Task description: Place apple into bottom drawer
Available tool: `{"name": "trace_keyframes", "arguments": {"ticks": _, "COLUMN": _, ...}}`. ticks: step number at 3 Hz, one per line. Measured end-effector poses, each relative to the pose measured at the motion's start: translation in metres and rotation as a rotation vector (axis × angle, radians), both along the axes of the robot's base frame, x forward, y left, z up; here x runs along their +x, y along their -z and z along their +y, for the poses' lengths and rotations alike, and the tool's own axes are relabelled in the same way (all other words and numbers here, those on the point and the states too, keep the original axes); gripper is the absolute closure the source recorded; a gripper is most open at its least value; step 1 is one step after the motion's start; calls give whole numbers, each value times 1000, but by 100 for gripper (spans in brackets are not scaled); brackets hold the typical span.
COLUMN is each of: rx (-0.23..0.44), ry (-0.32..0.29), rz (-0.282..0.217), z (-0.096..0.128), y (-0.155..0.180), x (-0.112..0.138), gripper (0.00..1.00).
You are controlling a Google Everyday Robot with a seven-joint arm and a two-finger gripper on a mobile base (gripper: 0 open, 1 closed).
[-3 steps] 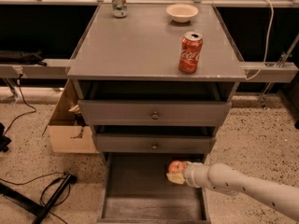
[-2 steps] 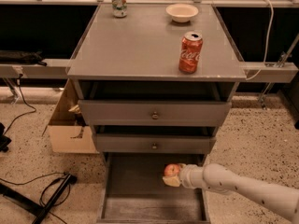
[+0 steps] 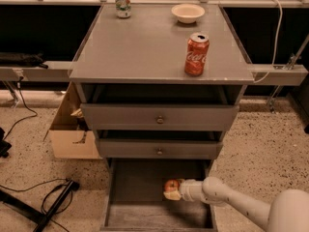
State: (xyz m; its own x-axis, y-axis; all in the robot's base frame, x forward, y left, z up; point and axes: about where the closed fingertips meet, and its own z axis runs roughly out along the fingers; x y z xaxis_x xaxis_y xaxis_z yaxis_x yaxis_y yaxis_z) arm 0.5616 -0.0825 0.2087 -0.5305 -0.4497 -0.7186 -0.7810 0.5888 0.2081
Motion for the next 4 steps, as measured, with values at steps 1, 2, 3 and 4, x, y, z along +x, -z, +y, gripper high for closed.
{"name": "trace_keyframes", "arguments": {"ticks": 1, "rx": 4, "ry": 8, "rz": 29, "z": -1, "y": 50, "x": -4, "gripper": 100}}
{"name": "trace_keyframes", "arguments": {"ticks": 2, "rx": 5, "ry": 21, "rz": 32, "z": -3, "y": 58, "x": -3, "gripper": 82}}
{"name": "trace_keyframes", "arguments": {"ticks": 3, "rx": 5, "ry": 21, "rz": 32, "z": -3, "y": 58, "x": -3, "gripper": 58}}
{"name": "trace_keyframes", "arguments": {"ticks": 4, "rx": 5, "ry": 21, "rz": 32, "z": -3, "y": 58, "x": -3, "gripper": 35}}
